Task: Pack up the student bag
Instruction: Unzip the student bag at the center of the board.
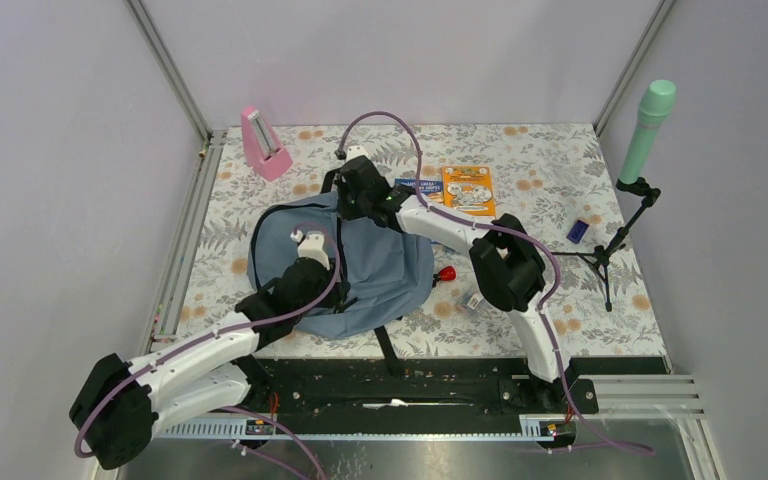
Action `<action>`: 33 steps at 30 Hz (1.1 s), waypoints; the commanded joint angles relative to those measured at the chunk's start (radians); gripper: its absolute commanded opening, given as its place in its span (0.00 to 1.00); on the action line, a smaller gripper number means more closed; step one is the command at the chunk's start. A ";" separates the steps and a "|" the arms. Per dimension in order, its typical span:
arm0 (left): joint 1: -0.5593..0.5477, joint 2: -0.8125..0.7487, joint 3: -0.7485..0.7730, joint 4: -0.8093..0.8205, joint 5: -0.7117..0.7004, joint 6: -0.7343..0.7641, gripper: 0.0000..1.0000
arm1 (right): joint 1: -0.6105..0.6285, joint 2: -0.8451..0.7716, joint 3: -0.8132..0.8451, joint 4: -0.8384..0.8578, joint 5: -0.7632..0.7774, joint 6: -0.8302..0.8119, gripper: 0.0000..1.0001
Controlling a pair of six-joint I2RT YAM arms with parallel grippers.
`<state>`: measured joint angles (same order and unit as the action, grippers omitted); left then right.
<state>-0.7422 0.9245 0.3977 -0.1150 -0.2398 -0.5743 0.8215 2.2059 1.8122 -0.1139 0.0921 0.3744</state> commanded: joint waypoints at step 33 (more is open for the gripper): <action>0.106 0.207 0.203 -0.061 -0.065 -0.114 0.43 | -0.019 -0.069 -0.038 0.063 -0.056 -0.002 0.00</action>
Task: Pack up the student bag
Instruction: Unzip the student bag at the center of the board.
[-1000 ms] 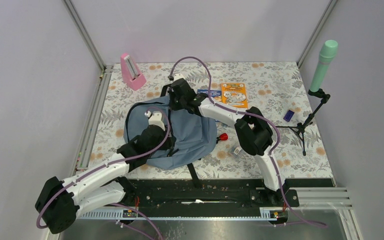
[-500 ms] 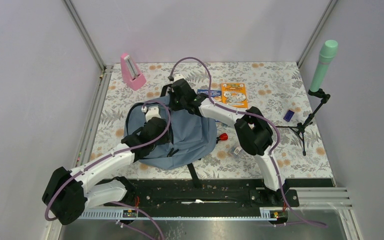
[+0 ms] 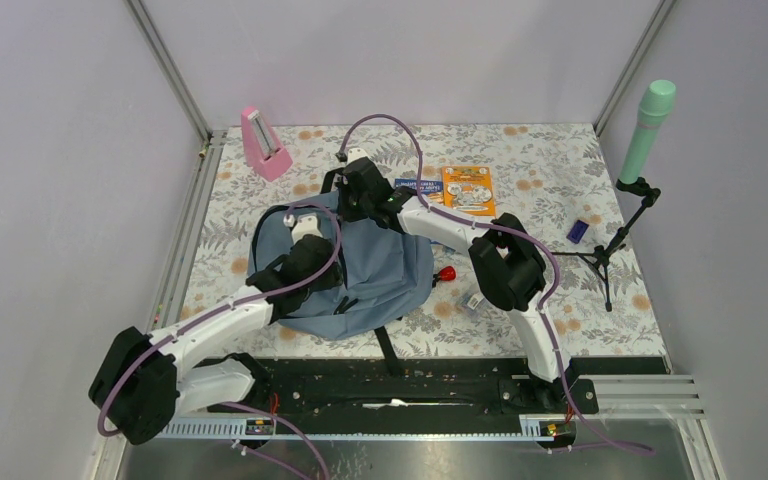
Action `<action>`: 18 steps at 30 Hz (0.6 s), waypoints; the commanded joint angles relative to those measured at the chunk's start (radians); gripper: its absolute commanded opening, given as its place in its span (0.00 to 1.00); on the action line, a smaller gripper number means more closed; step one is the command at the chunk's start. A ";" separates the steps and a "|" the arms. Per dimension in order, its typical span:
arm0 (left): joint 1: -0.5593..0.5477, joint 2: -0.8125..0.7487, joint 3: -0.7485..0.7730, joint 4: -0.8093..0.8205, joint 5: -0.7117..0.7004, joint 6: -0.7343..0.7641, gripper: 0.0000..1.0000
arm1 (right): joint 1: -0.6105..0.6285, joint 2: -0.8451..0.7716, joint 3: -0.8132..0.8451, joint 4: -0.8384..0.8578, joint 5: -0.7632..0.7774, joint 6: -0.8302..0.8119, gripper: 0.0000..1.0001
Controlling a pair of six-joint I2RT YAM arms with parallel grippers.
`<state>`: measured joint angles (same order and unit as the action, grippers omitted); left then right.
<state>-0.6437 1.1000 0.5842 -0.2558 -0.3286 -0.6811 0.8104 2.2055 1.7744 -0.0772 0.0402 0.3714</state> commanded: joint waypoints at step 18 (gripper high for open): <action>0.016 0.148 0.025 0.144 0.020 0.009 0.45 | -0.008 -0.078 -0.006 0.027 -0.010 0.001 0.00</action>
<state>-0.6361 1.2209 0.5842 -0.1749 -0.3153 -0.6815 0.8104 2.2036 1.7699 -0.0772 0.0387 0.3710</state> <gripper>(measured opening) 0.447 0.014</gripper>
